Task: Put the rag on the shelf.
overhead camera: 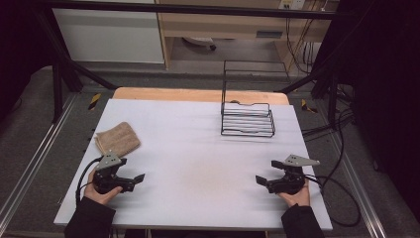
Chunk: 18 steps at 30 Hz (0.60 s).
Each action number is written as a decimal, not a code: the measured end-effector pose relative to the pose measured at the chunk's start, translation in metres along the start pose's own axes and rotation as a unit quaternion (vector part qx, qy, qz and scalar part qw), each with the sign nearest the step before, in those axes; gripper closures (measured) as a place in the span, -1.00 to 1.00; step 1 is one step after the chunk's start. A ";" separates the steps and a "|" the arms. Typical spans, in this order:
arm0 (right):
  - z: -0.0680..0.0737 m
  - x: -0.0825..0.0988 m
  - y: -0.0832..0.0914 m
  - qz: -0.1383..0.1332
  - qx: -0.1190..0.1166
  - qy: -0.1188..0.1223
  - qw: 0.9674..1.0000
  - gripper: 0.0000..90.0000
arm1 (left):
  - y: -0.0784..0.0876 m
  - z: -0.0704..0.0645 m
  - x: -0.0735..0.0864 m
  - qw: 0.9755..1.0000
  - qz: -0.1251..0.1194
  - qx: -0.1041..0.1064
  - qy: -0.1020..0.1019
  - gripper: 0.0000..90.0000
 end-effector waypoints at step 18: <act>0.000 0.002 -0.002 0.012 0.008 0.002 1.000 -0.98 | 0.002 0.005 -0.007 1.000 0.012 -0.017 -0.006 -0.84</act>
Point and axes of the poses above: each handheld gripper's, and its own axes: y roughly backward along the jaws, x roughly out of its underside, z roughly to its left, the point moved 5 cm from there along -y, roughly forward along the jaws, and after that the axes turned 5 degrees about -x, right-handed, at the moved point
